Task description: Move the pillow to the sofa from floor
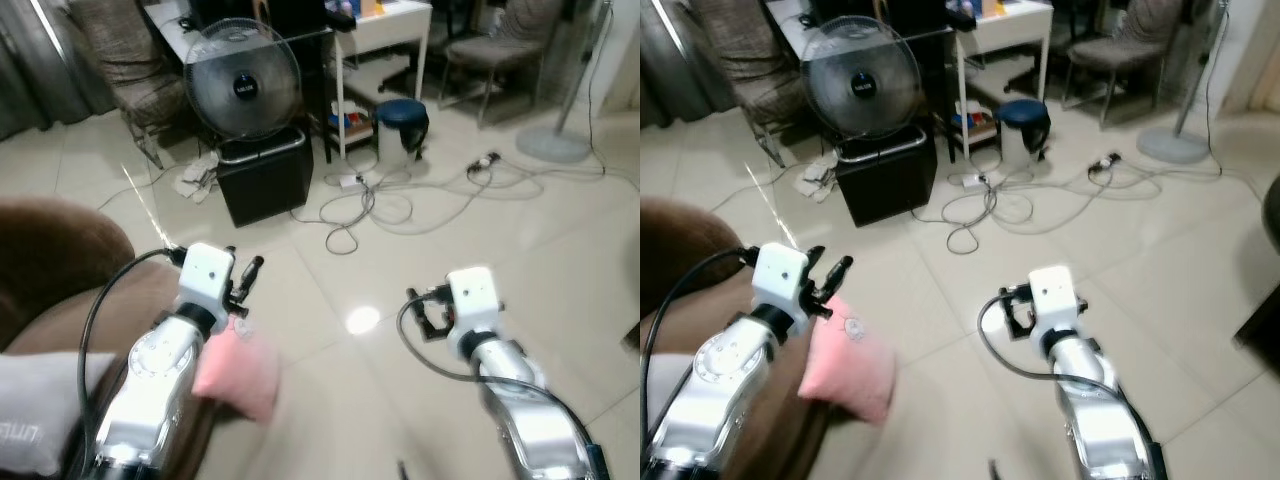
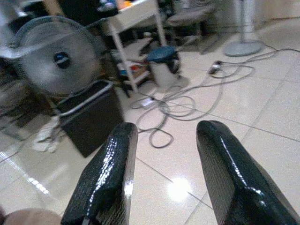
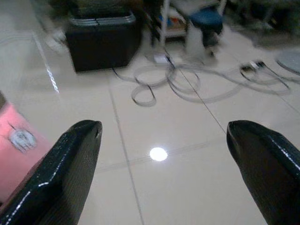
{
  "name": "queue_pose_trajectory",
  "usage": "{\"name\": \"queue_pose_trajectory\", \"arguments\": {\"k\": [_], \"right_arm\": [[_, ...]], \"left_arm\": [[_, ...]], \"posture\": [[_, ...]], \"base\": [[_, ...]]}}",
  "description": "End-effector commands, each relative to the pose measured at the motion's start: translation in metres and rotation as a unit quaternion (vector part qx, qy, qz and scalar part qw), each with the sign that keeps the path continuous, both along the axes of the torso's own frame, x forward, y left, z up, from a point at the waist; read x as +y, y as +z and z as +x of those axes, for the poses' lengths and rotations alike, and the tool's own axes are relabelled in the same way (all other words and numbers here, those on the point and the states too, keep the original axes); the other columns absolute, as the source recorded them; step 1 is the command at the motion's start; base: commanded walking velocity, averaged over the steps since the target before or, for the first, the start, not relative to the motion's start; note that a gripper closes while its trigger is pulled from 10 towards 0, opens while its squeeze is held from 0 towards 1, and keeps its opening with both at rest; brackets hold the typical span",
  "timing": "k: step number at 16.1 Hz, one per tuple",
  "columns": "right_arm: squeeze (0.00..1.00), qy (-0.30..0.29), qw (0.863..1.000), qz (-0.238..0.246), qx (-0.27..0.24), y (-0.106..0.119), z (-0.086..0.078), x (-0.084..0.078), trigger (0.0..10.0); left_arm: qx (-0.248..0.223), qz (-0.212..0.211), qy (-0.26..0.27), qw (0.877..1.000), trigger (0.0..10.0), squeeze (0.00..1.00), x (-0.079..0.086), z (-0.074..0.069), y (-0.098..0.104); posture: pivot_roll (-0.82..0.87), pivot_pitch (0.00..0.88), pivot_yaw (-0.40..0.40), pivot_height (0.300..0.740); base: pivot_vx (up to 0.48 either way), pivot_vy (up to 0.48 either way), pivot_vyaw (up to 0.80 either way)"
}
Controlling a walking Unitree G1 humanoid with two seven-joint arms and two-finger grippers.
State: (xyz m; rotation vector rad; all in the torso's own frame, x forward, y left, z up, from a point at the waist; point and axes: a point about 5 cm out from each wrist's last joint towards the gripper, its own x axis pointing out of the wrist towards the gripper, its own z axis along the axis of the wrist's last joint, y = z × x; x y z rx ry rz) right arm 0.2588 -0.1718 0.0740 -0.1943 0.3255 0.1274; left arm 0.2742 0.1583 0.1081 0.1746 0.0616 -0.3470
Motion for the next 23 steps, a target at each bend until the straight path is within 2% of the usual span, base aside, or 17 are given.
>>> {"name": "queue_pose_trajectory", "arguments": {"k": [1,3,6,9,12,13,17,19,23], "right_arm": [[0.0,0.007,1.0,0.004,-0.004,0.002,0.003,0.003,10.0],[0.0,0.022,1.0,-0.007,-0.008,0.004,0.006,0.004,10.0],[0.0,0.056,0.998,-0.018,-0.01,0.004,0.009,0.01,10.0],[0.0,0.068,0.997,-0.023,-0.007,0.003,0.011,0.012,10.0],[0.0,0.064,0.997,-0.035,-0.002,0.0,0.013,0.009,10.0],[0.0,0.06,0.997,-0.037,-0.001,-0.001,0.013,0.007,10.0],[0.0,0.053,0.998,-0.033,0.0,-0.004,0.015,0.007,10.0],[0.0,0.047,0.999,-0.019,0.006,-0.006,0.014,0.007,10.0],[0.0,0.049,0.999,-0.023,0.005,-0.008,0.015,0.006,10.0]], "left_arm": [[0.001,0.013,0.01,1.0,10.0,0.0,0.008,0.001,0.001],[0.002,0.013,0.014,1.0,10.0,0.0,0.008,0.001,0.0],[-0.019,0.044,0.021,0.999,10.0,0.0,0.009,0.0,0.001],[-0.025,0.045,0.028,0.998,10.0,0.0,0.007,0.0,0.002],[-0.031,0.024,0.049,0.998,10.0,0.0,0.007,0.002,0.001],[-0.039,0.03,0.052,0.997,10.0,0.0,0.007,0.003,0.002],[-0.036,0.026,0.036,0.998,10.0,0.0,0.003,0.003,-0.001],[-0.033,0.023,0.031,0.999,10.0,0.0,0.002,0.001,-0.004],[-0.026,0.024,0.03,0.999,10.0,0.0,0.004,0.0,-0.008]], "posture": [[0.02,0.0,0.108,0.74],[0.03,0.0,0.103,0.74],[0.03,0.0,0.094,0.74],[0.04,0.0,0.086,0.74],[0.04,0.0,0.078,0.74],[0.04,0.0,0.078,0.74],[0.04,0.0,0.079,0.74],[0.04,0.0,0.079,0.74],[0.04,0.0,0.077,0.74]], "base": [[0.0,0.48,-0.47],[0.0,0.48,0.0],[0.0,0.0,0.0],[0.0,-0.48,0.0],[0.0,-0.256,0.0],[0.0,0.0,0.0],[0.0,0.0,0.0],[0.278,0.0,0.0],[0.328,0.0,-0.53]]}}
